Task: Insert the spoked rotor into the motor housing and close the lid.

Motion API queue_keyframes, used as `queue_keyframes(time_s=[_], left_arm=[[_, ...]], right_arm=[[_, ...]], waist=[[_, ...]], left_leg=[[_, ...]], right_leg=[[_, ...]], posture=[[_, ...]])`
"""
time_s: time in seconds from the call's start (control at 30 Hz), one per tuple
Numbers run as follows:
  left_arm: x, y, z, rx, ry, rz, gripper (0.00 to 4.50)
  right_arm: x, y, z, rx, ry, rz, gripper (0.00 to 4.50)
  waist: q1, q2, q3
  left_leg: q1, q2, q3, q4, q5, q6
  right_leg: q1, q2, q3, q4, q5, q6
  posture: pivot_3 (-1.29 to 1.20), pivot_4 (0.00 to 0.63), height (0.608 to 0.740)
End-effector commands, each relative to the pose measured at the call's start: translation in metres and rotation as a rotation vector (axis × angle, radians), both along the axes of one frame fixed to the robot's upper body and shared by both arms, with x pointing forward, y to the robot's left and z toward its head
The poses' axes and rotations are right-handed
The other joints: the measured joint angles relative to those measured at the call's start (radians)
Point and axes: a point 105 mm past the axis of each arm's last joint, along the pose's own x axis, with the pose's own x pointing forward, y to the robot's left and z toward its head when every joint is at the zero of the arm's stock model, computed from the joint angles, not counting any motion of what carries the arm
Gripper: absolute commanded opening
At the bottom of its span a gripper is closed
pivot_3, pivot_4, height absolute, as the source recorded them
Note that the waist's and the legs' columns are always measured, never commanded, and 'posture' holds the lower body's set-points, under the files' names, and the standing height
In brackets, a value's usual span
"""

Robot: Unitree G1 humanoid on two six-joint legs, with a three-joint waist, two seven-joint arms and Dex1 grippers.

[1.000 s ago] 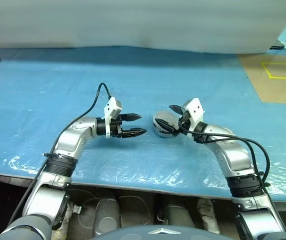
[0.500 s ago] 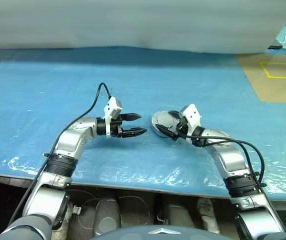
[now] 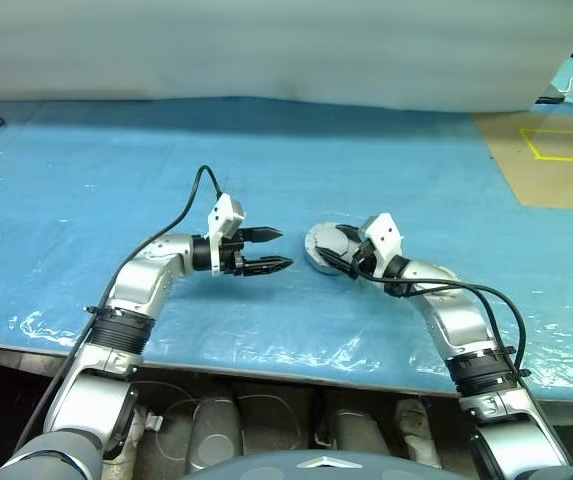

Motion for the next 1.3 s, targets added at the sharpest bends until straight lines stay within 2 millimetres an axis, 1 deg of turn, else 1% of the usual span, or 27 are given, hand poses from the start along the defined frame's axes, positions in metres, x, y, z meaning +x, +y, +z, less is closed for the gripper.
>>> queue_keyframes(time_s=[0.03,0.17,0.23,0.33,0.4,0.47,0.5,0.57,0.63,0.73,0.87,0.97,1.07,1.13,1.2,1.3], left_arm=[[-0.001,-0.002,0.010,-0.005,-0.040,-0.020,3.72],[0.001,-0.002,0.010,0.000,-0.047,-0.016,3.72],[0.001,-0.002,0.011,-0.003,-0.048,-0.012,3.72],[0.001,-0.002,0.011,-0.005,-0.048,-0.010,3.72],[0.001,-0.002,0.011,-0.007,-0.047,-0.008,3.72],[0.001,-0.002,0.011,-0.009,-0.047,-0.006,3.72],[0.001,-0.003,0.012,-0.010,-0.047,-0.005,3.72],[0.000,-0.003,0.012,-0.013,-0.046,-0.006,3.72],[-0.001,-0.003,0.010,-0.007,-0.044,-0.011,3.72],[0.000,-0.003,0.010,-0.004,-0.043,-0.009,3.72],[0.000,-0.001,0.011,-0.007,-0.047,-0.001,3.72],[0.002,0.001,0.013,-0.008,-0.051,0.008,3.72],[0.003,0.002,0.012,-0.002,-0.054,0.011,3.72],[0.003,0.002,0.012,-0.001,-0.054,0.010,3.72],[0.003,0.002,0.009,0.006,-0.056,0.014,3.72],[0.003,0.000,0.005,0.008,-0.056,0.013,3.72]], right_arm=[[0.001,-0.013,-0.016,-0.040,0.072,-0.043,2.95],[-0.003,-0.014,-0.026,-0.044,0.111,-0.041,2.95],[-0.010,-0.016,-0.036,-0.041,0.166,-0.027,2.95],[-0.023,-0.018,-0.043,0.051,0.271,0.006,2.95],[-0.032,-0.023,-0.057,0.081,0.362,0.014,2.95],[-0.036,-0.028,-0.070,0.038,0.384,0.000,2.95],[-0.036,-0.029,-0.073,0.036,0.389,-0.003,2.95],[-0.037,-0.026,-0.072,0.065,0.401,0.005,2.95],[-0.033,-0.019,-0.071,0.119,0.412,-0.011,2.95],[-0.030,-0.012,-0.078,0.091,0.392,-0.034,2.95],[-0.028,-0.003,-0.078,0.105,0.379,-0.045,2.95],[-0.024,-0.004,-0.082,0.111,0.397,-0.068,2.95],[-0.027,-0.004,-0.087,0.011,0.370,-0.019,2.95],[-0.025,-0.006,-0.082,-0.007,0.343,-0.011,2.95],[-0.017,-0.012,-0.072,-0.015,0.299,-0.033,2.95],[-0.014,-0.020,-0.063,-0.088,0.227,-0.023,2.95]], waist=[[0.000,0.000,0.000],[0.000,0.000,0.000],[0.000,0.000,0.000],[0.004,0.000,0.000],[0.005,-0.002,-0.001],[0.003,-0.005,-0.004],[0.003,-0.006,-0.006],[0.003,-0.006,-0.009],[0.002,-0.009,-0.011],[-0.002,-0.014,-0.013],[-0.012,-0.014,-0.013],[-0.021,-0.014,-0.014],[-0.025,-0.014,-0.014],[-0.025,-0.014,-0.014],[-0.025,-0.014,-0.014],[-0.024,-0.014,-0.014]], left_leg=[[0.000,0.000,0.000,0.000,0.000,0.000],[0.000,0.000,0.000,-0.001,0.000,0.000],[0.000,0.000,0.000,-0.001,0.000,0.000],[0.000,0.000,0.000,-0.002,0.000,0.000],[0.000,0.000,0.000,-0.003,0.000,0.000],[0.000,0.000,0.000,-0.005,0.000,0.000],[0.000,0.000,0.000,-0.006,0.000,0.000],[0.001,0.000,0.000,-0.008,0.000,0.000],[0.005,0.000,0.000,-0.011,0.000,0.000],[0.008,0.000,0.000,-0.013,0.000,0.000],[0.019,0.000,0.000,-0.016,0.000,0.000],[0.021,0.000,0.000,-0.017,-0.001,0.000],[0.022,0.000,-0.001,-0.017,-0.001,0.000],[0.022,0.000,-0.001,-0.017,-0.001,0.000],[0.022,0.000,-0.001,-0.017,-0.001,0.000],[0.020,0.000,-0.001,-0.018,-0.001,0.000]], right_leg=[[0.000,0.000,0.000,0.000,0.000,0.000],[0.000,0.000,0.000,-0.001,0.000,0.000],[0.000,0.000,0.000,-0.001,0.000,0.000],[0.000,0.000,0.000,-0.002,0.000,0.000],[0.001,0.000,0.000,-0.004,0.000,0.001],[0.002,0.000,0.000,-0.006,0.000,0.001],[0.002,0.000,-0.001,-0.008,0.000,0.000],[0.005,0.001,-0.001,-0.011,0.000,0.000],[0.008,0.001,-0.002,-0.014,0.000,0.000],[0.011,0.001,-0.002,-0.016,0.000,0.000],[0.018,0.001,-0.001,-0.017,-0.001,0.001],[0.020,0.001,-0.001,-0.020,-0.001,0.001],[0.021,0.001,-0.001,-0.023,-0.001,0.001],[0.021,0.001,-0.001,-0.025,-0.001,0.001],[0.022,0.001,-0.001,-0.027,-0.001,0.001],[0.021,0.000,-0.001,-0.028,-0.001,0.001]], posture=[[0.00,0.150,0.740],[0.00,0.150,0.740],[0.00,0.150,0.740],[0.00,0.150,0.740],[0.00,0.150,0.740],[0.00,0.150,0.740],[0.00,0.150,0.740],[0.00,0.150,0.740],[0.00,0.150,0.740],[0.00,0.150,0.740],[0.00,0.150,0.740],[0.00,0.150,0.740],[0.00,0.150,0.740],[0.00,0.150,0.740],[0.00,0.150,0.740],[0.00,0.150,0.740]])
